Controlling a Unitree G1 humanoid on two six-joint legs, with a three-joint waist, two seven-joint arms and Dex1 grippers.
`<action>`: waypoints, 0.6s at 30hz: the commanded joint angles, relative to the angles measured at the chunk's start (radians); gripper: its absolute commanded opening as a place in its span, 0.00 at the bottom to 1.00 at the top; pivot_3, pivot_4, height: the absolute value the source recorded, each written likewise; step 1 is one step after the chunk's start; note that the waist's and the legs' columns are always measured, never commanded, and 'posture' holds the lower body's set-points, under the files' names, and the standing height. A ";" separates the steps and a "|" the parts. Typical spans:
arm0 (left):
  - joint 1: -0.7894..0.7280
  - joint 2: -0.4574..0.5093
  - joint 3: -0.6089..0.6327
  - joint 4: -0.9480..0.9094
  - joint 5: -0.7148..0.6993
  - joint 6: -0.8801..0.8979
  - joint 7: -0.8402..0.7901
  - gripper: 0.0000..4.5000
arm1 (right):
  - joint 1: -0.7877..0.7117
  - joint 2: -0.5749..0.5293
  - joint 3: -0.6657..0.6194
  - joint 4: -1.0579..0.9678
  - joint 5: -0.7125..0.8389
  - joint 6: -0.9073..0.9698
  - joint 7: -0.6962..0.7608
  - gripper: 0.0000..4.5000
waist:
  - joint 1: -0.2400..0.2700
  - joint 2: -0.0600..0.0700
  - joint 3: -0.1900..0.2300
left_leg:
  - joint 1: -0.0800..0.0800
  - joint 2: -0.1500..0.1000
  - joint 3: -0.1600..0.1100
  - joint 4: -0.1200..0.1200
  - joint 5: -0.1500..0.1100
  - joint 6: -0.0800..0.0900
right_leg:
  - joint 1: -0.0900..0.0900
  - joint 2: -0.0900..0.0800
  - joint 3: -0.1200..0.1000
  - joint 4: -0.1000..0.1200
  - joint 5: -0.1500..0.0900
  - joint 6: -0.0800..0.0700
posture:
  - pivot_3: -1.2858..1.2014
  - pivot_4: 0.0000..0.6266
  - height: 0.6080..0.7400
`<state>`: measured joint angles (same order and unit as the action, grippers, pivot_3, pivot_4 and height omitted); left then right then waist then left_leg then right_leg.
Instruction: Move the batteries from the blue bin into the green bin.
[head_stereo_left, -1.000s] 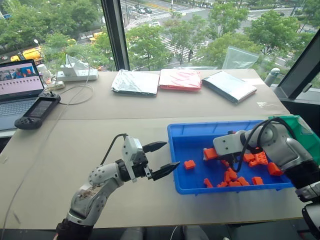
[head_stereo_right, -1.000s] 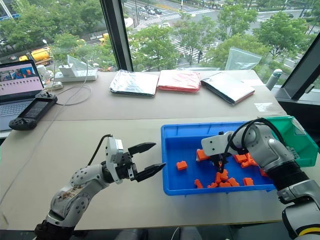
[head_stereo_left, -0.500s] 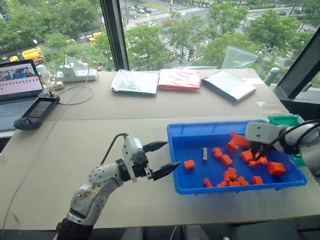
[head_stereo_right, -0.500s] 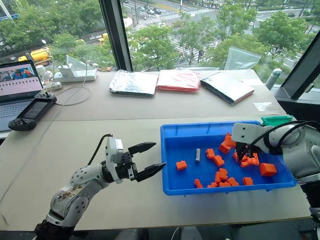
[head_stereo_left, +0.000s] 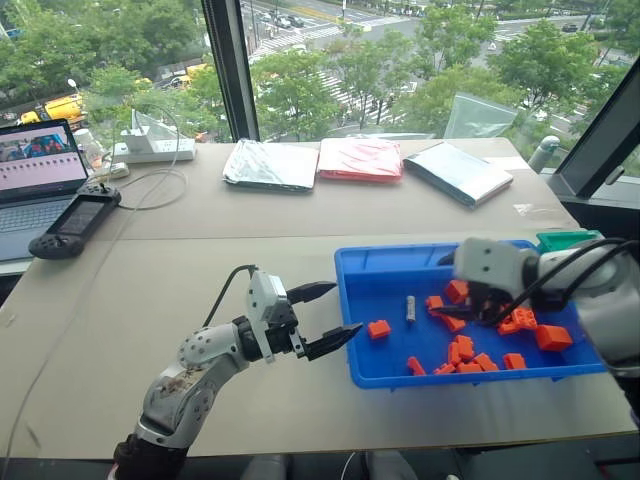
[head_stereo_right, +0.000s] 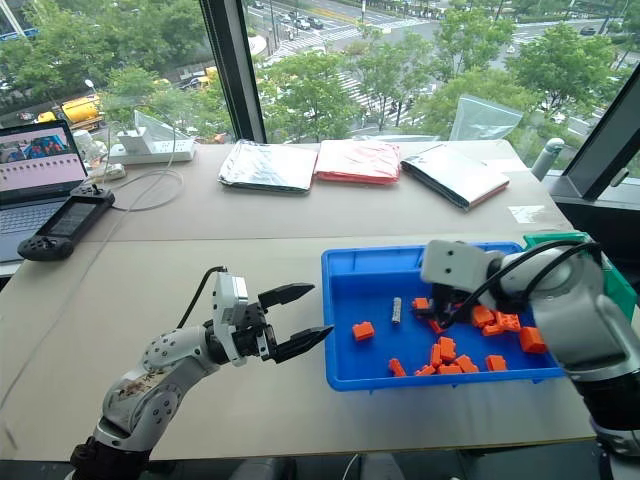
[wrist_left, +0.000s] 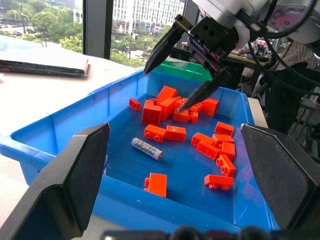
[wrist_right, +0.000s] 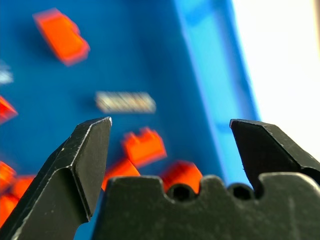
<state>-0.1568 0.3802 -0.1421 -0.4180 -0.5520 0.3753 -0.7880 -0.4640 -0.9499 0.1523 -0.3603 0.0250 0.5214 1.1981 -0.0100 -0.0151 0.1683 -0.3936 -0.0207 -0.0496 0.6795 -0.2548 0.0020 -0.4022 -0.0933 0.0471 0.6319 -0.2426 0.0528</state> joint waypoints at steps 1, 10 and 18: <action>-0.006 -0.009 0.001 -0.017 0.000 -0.016 0.001 1.00 | -0.048 0.043 0.046 0.065 0.024 -0.022 0.017 0.98 | 0.000 0.000 0.000 | 0.000 0.000 0.000 0.000 0.000 0.000 | 0.000 0.000 0.000 0.000 0.000 0.000 | 0.52 0.24 1.00; 0.001 -0.007 0.007 -0.028 0.003 -0.017 0.011 1.00 | -0.200 0.103 0.143 0.435 -0.017 -0.180 0.079 0.98 | -0.003 0.000 0.000 | 0.000 0.000 0.000 0.000 0.000 0.000 | -0.001 0.000 0.000 0.000 0.000 0.000 | 0.52 0.24 1.00; 0.012 -0.008 0.005 -0.039 0.005 -0.018 0.024 1.00 | -0.245 0.146 0.178 0.598 -0.029 -0.214 0.130 0.98 | -0.004 0.000 0.000 | 0.000 0.000 0.000 0.000 0.000 0.000 | -0.001 0.000 0.000 0.000 0.000 0.000 | 0.52 0.24 1.00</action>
<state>-0.1475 0.3750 -0.1410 -0.4178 -0.5490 0.3746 -0.7665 -0.6824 -0.8002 0.3434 0.2182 0.0034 0.3313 1.3238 -0.0138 -0.0150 0.1684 -0.3936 -0.0207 -0.0495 0.6791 -0.2547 0.0018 -0.4033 -0.0929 0.0470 0.6323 -0.2424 0.0525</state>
